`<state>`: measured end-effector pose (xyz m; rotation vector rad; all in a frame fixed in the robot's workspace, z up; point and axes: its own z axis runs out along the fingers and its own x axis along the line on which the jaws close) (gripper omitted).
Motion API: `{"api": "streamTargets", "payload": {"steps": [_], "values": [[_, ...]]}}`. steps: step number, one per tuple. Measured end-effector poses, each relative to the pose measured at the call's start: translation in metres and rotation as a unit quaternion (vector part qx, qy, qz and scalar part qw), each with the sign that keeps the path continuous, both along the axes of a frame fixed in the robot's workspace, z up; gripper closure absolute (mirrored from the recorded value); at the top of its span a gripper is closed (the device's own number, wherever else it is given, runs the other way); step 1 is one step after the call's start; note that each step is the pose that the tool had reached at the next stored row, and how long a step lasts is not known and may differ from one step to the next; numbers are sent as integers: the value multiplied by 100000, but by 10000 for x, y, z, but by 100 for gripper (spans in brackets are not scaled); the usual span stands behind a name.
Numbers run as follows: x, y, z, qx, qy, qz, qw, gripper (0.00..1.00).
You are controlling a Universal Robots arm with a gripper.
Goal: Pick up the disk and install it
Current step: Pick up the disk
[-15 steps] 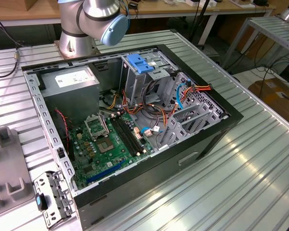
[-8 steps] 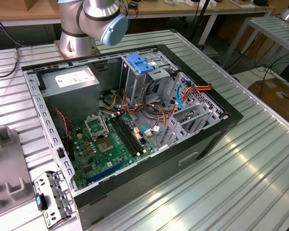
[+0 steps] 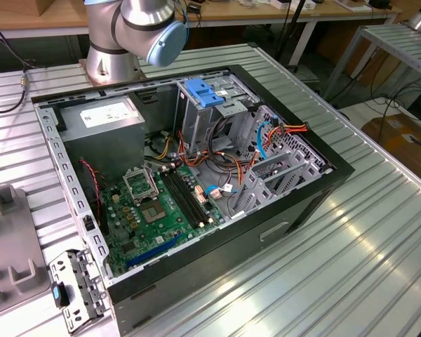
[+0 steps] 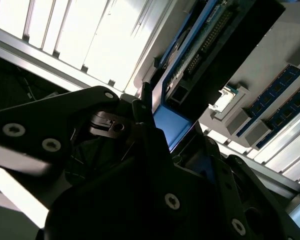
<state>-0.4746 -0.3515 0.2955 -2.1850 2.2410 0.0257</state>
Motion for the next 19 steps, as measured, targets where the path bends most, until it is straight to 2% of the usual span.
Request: {"api": "streamTargets", "payload": {"steps": [6,16,17,18,19], "values": [[0,0,-3,-174,7,0,100000,56],[0,-3,-9,-186,-3,-3,100000,56],[0,-3,-9,-191,0,-3,100000,57],[0,-3,-9,-194,2,-1,100000,63],[0,-3,-9,-197,2,0,100000,63]]}}
